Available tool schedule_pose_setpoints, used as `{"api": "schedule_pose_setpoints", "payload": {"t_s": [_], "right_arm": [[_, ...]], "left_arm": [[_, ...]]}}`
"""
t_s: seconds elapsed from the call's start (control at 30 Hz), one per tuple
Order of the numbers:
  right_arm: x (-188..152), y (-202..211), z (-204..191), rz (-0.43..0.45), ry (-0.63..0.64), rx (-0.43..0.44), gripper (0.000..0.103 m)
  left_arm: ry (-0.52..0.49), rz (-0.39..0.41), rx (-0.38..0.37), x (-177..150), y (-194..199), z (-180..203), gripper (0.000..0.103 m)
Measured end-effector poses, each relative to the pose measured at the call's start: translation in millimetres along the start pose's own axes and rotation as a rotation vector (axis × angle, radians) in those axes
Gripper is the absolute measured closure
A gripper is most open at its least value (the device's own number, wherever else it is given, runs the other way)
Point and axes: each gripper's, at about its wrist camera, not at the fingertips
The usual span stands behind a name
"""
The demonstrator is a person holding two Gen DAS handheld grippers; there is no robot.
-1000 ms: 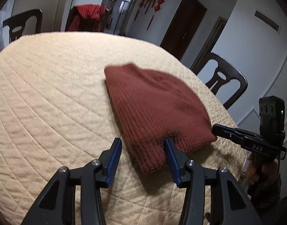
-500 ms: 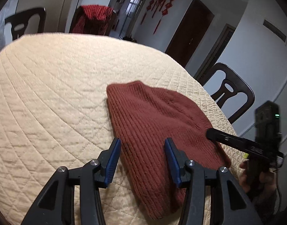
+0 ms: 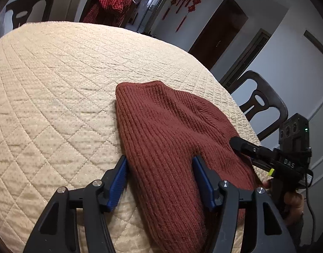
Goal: Fold small clothes
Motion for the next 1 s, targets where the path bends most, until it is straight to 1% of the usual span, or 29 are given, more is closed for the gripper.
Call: {"api": "schedule_pose_setpoints", "payload": {"t_s": [0.13,0.2,0.27,0.33,0.4,0.53,0.7,0.77,1.0], "right_arm": [[-9,1,-8,-0.041,0.054,0.023,0.045],[-10,0,-8,-0.048,0.051,0.037,0.045],[-6,-3,-7,-0.049,0.040,0.043,0.048],[-3,-5,-4,-0.055,0.020,0.048,0.054],[-3,-4,-3,-0.058,0.013,0.049,0.057],[-10,0,-5,-0.068,0.018,0.053,0.063],[-11,0,-4,-0.067,0.021,0.049,0.066],[-10,-1,-3,-0.066,0.017,0.051,0.067],[-9,0,-11,-0.061,0.035,0.016,0.069]], "left_arm": [[-0.014,-0.001,0.012,-5,5,2,0.037],[-0.011,0.003,0.016,-6,4,2,0.037],[-0.017,-0.001,0.024,-4,2,3,0.038],[-0.027,-0.005,0.033,-2,0,4,0.038],[-0.033,-0.004,0.037,-2,1,5,0.039],[-0.037,-0.002,0.037,-5,5,5,0.042],[-0.064,0.002,0.052,-4,4,10,0.045],[-0.071,0.003,0.056,-2,4,11,0.047],[-0.129,0.021,0.107,0,6,25,0.056]]}}
Point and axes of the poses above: each gripper's, at about its wrist camera, not at the fingertips, and y roughly against the way its jaws point, z to its right, x to its top, and after that the axes turned 2 degrees about -x, right-handed
